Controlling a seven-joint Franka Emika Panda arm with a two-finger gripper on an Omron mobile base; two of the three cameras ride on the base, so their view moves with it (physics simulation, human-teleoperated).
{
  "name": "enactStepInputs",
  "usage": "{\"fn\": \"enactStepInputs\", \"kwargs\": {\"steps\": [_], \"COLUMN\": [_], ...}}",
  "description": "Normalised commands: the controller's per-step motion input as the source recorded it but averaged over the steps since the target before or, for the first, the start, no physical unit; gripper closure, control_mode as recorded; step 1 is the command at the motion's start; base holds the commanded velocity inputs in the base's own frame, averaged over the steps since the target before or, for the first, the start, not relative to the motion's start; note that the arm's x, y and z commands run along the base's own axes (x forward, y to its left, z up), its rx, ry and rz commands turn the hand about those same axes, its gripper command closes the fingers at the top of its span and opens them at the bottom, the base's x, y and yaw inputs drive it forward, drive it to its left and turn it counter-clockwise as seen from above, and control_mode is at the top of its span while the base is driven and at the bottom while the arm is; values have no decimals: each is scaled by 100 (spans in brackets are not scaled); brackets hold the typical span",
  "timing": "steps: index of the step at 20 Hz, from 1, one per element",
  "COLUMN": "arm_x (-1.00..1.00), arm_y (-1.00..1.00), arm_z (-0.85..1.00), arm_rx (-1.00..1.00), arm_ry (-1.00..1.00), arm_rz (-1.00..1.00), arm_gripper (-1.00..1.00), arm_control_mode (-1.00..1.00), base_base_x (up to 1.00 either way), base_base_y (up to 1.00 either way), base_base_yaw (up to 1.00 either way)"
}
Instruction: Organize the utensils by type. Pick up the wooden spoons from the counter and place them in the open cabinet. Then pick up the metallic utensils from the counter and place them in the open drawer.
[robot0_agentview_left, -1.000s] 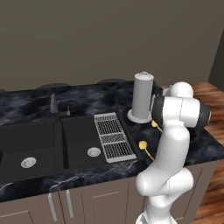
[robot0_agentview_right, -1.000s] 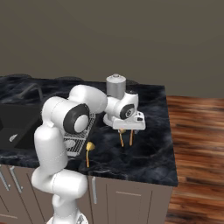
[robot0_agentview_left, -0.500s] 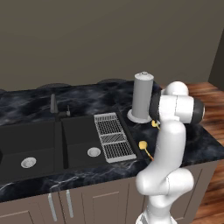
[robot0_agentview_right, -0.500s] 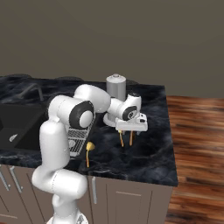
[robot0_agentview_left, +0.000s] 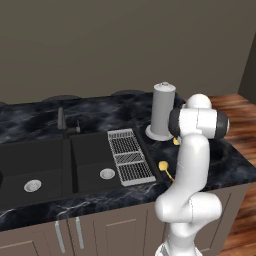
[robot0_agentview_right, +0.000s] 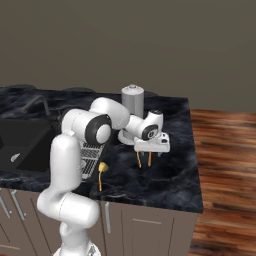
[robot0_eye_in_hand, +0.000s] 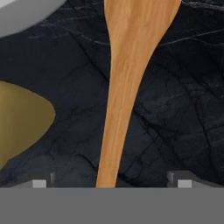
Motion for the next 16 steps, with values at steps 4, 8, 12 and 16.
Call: {"fn": "enactStepInputs", "kwargs": {"steps": [4,8,12,16], "arm_x": [9,3,0,0], "arm_y": [0,0,0,0], "arm_z": [-27,-9,0,0], "arm_rx": [0,0,0,0], "arm_ry": [0,0,0,0], "arm_rz": [0,0,0,2], "arm_gripper": [-100,100,100,100], "arm_control_mode": [-100,-100,-100,-100], "base_base_x": [0,0,0,0], "base_base_y": [0,0,0,0], "base_base_yaw": [0,0,0,0]}}
